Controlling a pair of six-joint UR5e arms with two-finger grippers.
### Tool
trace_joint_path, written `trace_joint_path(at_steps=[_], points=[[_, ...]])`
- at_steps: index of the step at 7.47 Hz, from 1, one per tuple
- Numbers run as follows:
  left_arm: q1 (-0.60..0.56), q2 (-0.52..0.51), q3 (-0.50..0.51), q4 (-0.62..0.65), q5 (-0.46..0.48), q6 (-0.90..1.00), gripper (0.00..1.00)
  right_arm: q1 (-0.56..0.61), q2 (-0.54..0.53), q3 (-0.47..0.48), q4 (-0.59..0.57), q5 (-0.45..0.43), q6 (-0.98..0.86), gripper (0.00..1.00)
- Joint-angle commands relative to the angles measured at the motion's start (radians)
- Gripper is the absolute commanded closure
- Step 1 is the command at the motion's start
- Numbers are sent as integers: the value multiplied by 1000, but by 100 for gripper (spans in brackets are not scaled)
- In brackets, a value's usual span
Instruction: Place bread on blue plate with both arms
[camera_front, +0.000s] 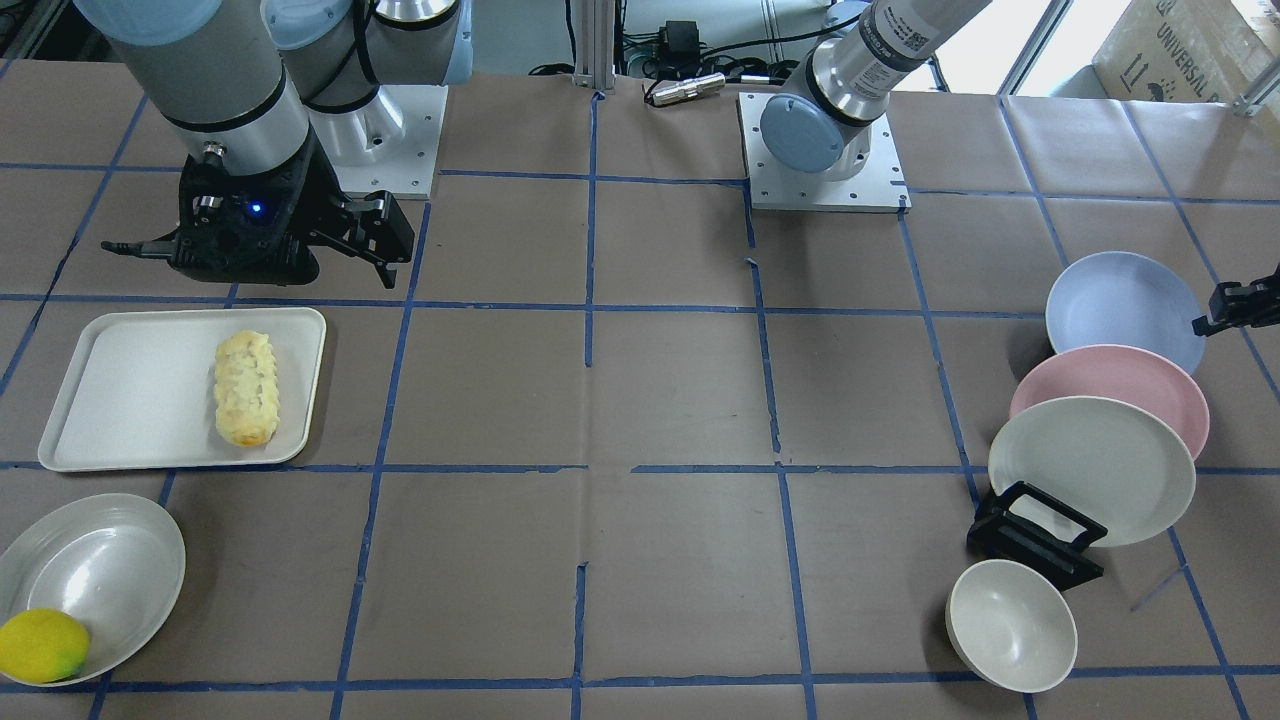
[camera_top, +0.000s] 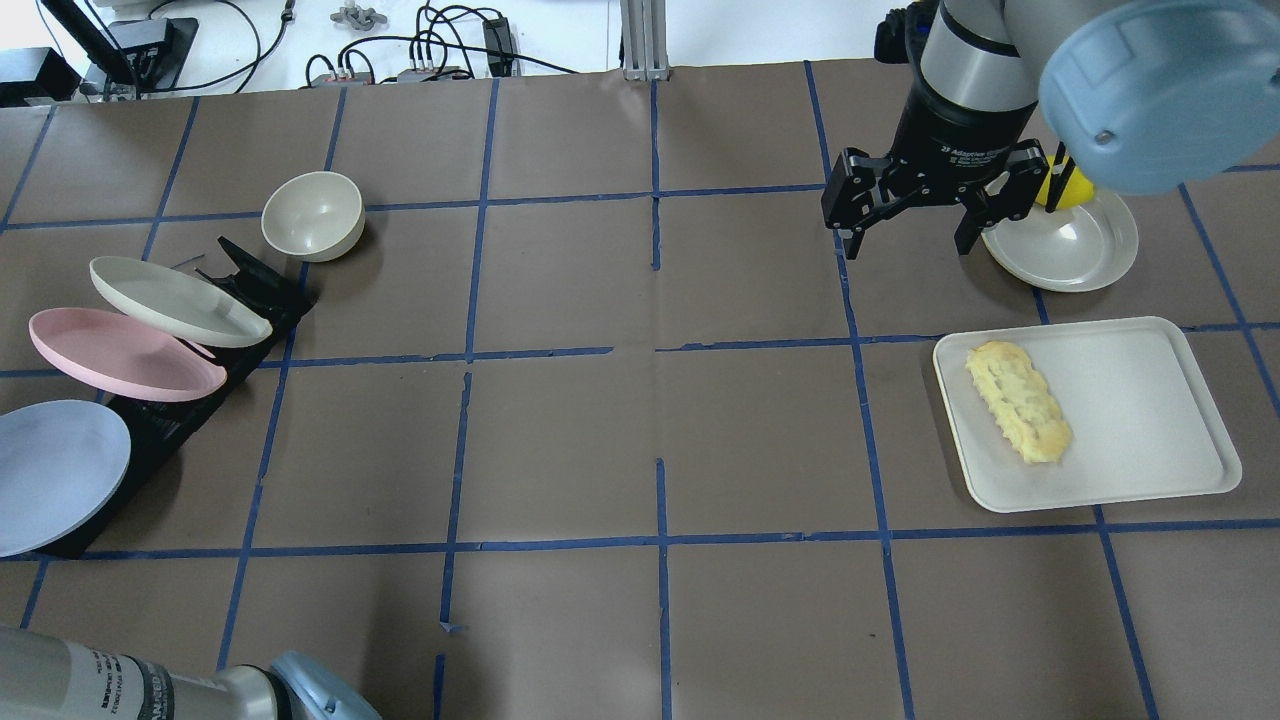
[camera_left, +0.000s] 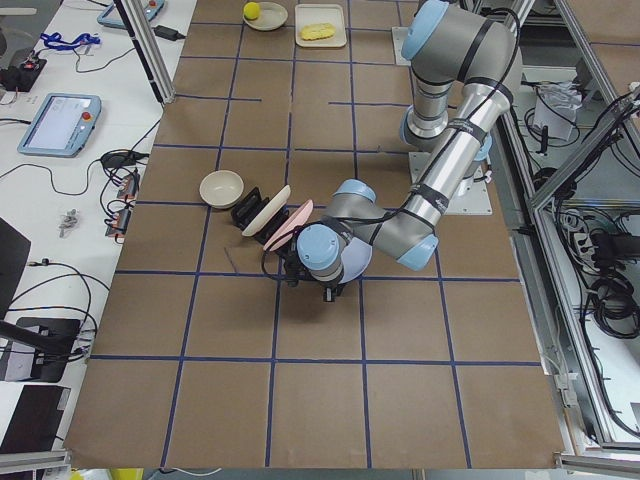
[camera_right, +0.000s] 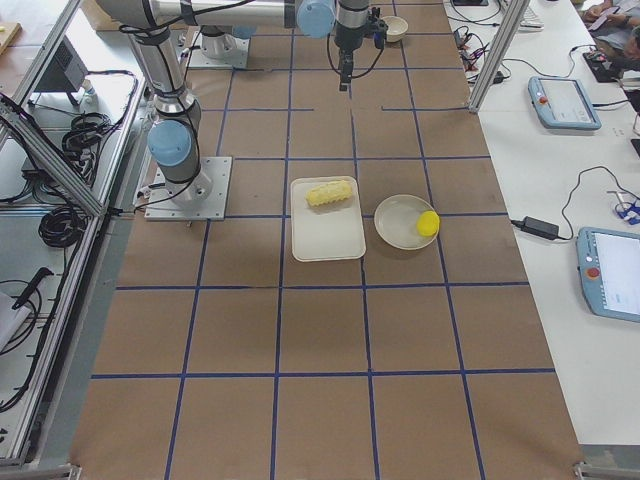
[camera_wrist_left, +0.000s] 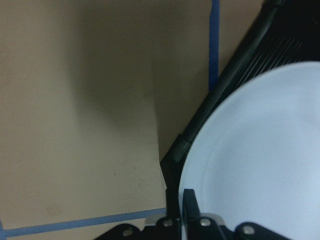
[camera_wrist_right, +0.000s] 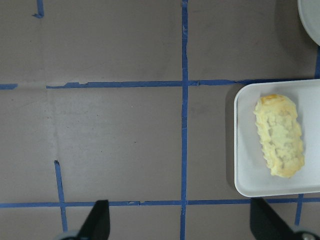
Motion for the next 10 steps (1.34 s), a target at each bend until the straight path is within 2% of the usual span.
trace_joint_path(at_steps=[1, 4, 5, 7, 10], points=[[-2, 24, 4, -2, 5, 4, 97, 0, 0, 2, 0, -1, 0, 0], [-8, 111, 14, -39, 67, 36, 100, 0, 0, 2, 0, -1, 0, 0], [-8, 152, 16, -36, 135, 81, 100, 0, 0, 2, 0, -1, 0, 0], [-8, 276, 5, -62, 168, 143, 100, 0, 0, 2, 0, -1, 0, 0], [-30, 465, -13, -282, 160, 131, 100, 0, 0, 0, 0, -1, 0, 0]])
